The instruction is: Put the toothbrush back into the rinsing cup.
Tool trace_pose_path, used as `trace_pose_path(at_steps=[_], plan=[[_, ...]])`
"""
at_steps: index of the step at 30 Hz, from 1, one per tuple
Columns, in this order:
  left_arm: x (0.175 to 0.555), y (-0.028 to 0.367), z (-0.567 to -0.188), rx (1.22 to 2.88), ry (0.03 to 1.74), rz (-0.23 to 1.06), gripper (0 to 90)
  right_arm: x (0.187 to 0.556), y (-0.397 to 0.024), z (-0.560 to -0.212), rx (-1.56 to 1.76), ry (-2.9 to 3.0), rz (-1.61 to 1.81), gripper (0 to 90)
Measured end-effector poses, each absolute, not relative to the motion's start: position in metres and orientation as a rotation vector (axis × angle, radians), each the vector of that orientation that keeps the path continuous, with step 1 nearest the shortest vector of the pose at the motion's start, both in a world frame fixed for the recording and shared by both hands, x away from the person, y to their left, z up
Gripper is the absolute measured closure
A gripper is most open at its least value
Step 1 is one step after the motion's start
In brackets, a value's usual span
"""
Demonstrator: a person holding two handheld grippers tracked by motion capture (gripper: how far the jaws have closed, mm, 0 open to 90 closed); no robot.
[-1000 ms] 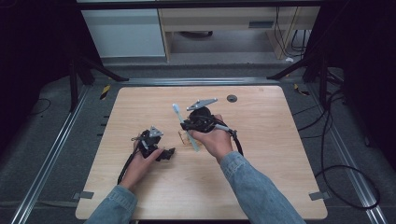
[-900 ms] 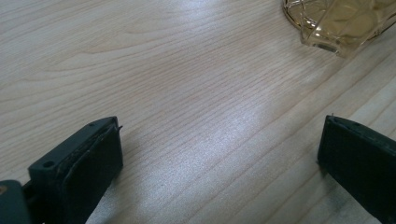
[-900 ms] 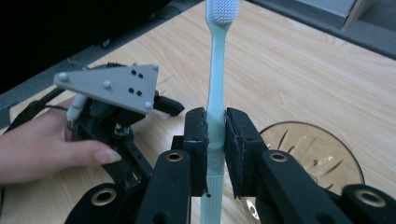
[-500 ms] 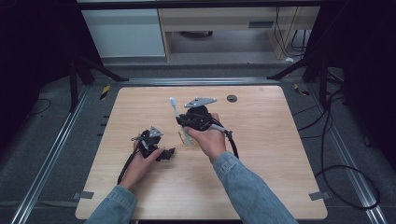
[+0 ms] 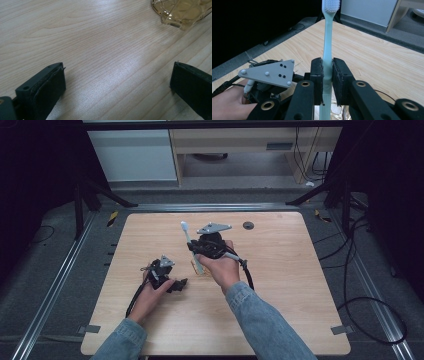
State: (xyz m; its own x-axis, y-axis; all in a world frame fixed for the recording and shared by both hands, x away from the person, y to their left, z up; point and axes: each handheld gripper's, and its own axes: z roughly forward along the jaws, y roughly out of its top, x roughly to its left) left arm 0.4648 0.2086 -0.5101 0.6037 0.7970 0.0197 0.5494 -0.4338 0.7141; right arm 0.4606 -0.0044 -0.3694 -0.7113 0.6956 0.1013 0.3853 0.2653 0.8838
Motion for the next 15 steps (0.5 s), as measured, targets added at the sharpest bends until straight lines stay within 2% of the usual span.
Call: trace_pose_path(at_steps=[15], plan=[[0.4647, 0.2086, -0.5101, 2.151, 1.058, 0.47, 0.0, 0.454, 0.0003, -0.3617, 0.955, 2.123, 1.517, 79.2]])
